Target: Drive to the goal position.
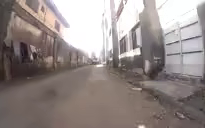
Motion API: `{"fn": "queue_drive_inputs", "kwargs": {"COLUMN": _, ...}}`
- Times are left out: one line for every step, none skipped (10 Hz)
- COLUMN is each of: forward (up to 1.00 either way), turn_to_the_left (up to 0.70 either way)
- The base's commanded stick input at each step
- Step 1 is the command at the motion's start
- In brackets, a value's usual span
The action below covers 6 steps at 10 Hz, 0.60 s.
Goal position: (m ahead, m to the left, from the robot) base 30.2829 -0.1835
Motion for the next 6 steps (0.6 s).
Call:
{"fn": "queue_drive_inputs", "kwargs": {"forward": 1.0, "turn_to_the_left": 0.27}}
{"fn": "queue_drive_inputs", "kwargs": {"forward": 1.0, "turn_to_the_left": 0.27}}
{"fn": "queue_drive_inputs", "kwargs": {"forward": 1.0, "turn_to_the_left": 0.0}}
{"fn": "queue_drive_inputs", "kwargs": {"forward": 1.0, "turn_to_the_left": 0.0}}
{"fn": "queue_drive_inputs", "kwargs": {"forward": 1.0, "turn_to_the_left": 0.0}}
{"fn": "queue_drive_inputs", "kwargs": {"forward": 1.0, "turn_to_the_left": 0.0}}
